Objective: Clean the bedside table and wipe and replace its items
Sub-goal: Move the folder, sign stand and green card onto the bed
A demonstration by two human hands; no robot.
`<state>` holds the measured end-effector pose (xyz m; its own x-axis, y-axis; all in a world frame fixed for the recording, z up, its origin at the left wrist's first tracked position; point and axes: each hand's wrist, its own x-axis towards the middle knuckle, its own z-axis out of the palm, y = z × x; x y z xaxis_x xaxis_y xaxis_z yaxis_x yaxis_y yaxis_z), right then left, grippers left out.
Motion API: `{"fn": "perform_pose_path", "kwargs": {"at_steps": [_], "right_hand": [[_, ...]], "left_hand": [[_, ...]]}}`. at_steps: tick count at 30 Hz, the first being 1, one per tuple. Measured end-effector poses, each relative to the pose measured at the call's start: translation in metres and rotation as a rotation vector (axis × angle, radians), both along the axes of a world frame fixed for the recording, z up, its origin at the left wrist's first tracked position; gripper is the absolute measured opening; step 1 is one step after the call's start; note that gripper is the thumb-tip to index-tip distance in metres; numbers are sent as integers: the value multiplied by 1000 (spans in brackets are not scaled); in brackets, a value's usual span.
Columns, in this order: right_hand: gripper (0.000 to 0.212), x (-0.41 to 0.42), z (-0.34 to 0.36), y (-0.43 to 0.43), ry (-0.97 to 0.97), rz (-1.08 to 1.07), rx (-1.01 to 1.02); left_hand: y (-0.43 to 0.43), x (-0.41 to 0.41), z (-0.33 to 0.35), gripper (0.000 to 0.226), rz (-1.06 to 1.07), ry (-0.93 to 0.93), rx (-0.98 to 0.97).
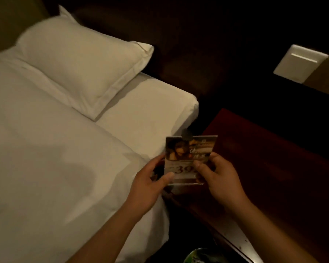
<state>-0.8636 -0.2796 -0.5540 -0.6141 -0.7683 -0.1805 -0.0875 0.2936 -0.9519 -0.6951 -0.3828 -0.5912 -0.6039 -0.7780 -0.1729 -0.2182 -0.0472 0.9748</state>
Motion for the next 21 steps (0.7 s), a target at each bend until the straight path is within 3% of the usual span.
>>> {"fn": "perform_pose_path", "kwargs": {"at_steps": [5,15,21], "right_hand": [[12,68,5,-38,-101,209,9],[9,265,3,-120,-95,585,33],[27,392,-7,-154,-84,722,105]], "left_hand": [[-4,76,28,16,158,-76,-21],[-13,285,30,17,682,-177,64],[-12,427,12,25,936,-224,162]]}}
